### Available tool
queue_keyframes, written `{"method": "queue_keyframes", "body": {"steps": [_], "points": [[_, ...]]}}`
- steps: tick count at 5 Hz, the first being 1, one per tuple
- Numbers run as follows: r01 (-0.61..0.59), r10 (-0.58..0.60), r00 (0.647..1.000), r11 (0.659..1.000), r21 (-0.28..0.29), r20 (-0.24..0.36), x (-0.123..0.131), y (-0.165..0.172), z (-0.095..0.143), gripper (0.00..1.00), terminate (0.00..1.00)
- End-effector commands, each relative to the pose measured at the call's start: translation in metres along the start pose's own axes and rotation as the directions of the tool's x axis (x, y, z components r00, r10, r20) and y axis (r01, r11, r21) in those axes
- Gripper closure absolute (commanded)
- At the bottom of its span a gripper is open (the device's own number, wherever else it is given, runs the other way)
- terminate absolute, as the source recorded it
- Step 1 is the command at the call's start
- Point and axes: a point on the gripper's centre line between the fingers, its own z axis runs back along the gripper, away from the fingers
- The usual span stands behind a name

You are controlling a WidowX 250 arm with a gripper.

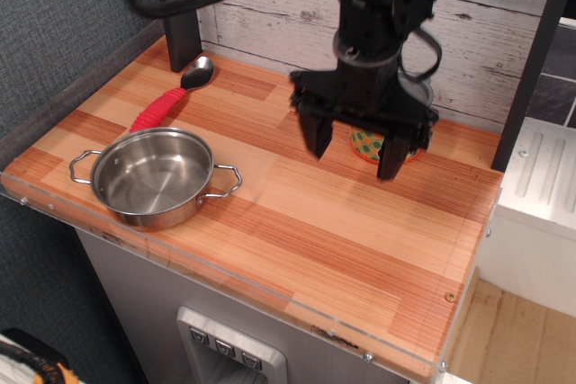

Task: Move the can to the back of the table

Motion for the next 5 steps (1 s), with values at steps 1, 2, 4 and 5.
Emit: {"method": "queue_keyframes", "body": {"steps": [1, 2, 4, 5], "points": [[-0.113, 0.113, 0.994, 0.993, 0.034, 0.015, -0.036, 0.026, 0.038, 0.00, 0.00], [-0.205, 0.205, 0.979, 0.976, 0.068, 0.005, -0.055, 0.053, 0.041, 0.00, 0.00], [-0.348, 0.347, 0.937, 0.929, 0.124, 0.035, -0.059, 0.103, 0.037, 0.00, 0.00], [-0.348, 0.347, 0.937, 0.929, 0.124, 0.035, -0.059, 0.103, 0.037, 0.00, 0.00]]}}
